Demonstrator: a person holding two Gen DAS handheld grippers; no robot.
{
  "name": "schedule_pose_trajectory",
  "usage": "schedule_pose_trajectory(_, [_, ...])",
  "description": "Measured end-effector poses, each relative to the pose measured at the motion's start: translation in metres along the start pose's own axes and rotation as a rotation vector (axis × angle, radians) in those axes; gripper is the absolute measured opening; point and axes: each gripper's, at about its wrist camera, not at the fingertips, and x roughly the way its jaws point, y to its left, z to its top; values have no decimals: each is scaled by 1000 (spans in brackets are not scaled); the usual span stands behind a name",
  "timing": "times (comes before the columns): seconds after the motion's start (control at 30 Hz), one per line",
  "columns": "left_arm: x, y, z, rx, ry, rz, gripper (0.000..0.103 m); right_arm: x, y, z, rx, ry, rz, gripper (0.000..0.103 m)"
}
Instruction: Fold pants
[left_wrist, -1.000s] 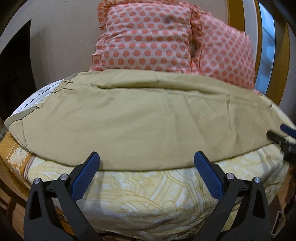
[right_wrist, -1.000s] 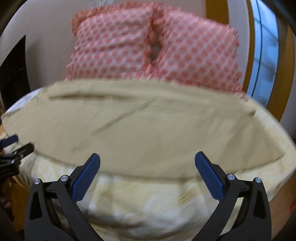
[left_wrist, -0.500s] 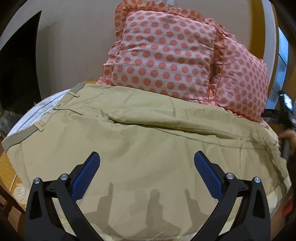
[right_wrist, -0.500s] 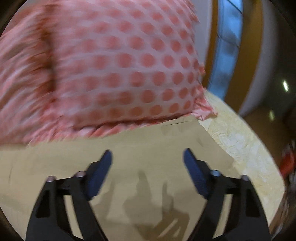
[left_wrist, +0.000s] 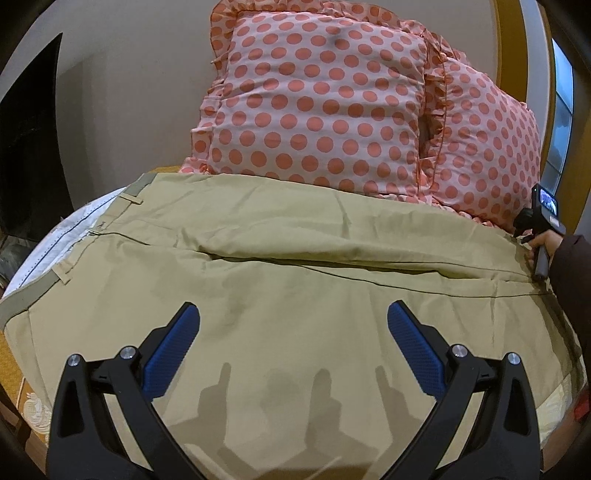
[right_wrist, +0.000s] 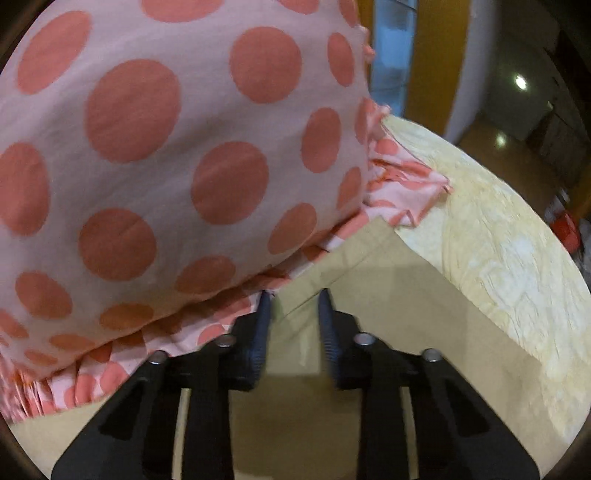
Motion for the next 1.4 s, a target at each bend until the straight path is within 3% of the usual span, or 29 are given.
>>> schedule_pose_trajectory(0.07, [-2,-1,-1,1,-6,-3,101,-1,-12,-2,19,-1,56,6])
schedule_pose_trajectory(0.13, [-7,0,-2,4,-18,-1,101,-6,-29,-3,89,-3,137,5])
schedule_pose_trajectory(0.3, [-22,8,-4,-5,-60,-4,101,-65,-72,-13,148,-119,363,4])
schedule_pose_trajectory(0.4, [-29,12,-3,1,-78,-11,101,-117,-110,-47,151,-189,507,4])
schedule_pose_trajectory(0.5, [-36,15,1,16,-103,-6,101,-169,-152,-115,170,-199,619,4])
schedule_pose_trajectory(0.6, [-40,20,10,22,-124,-6,101,-176,-173,-168,193,-122,605,2])
schedule_pose_trajectory(0.67, [-39,23,16,19,-128,-9,101,-168,-182,-185,229,-47,628,2])
schedule_pose_trajectory(0.77, [-34,27,27,20,-123,-11,101,-159,-187,-194,285,52,660,4])
schedule_pose_trajectory(0.9, [-29,33,37,38,-119,-3,101,-158,-178,-198,306,118,685,11])
schedule_pose_trajectory(1.0, [-22,40,44,27,-110,16,101,-151,-158,-200,311,191,775,13])
schedule_pose_trajectory(1.13, [-9,44,48,2,-61,13,101,-123,-137,-201,375,318,764,30])
schedule_pose_trajectory(1.4, [17,42,57,-11,3,-16,101,-118,-136,-189,526,222,711,31])
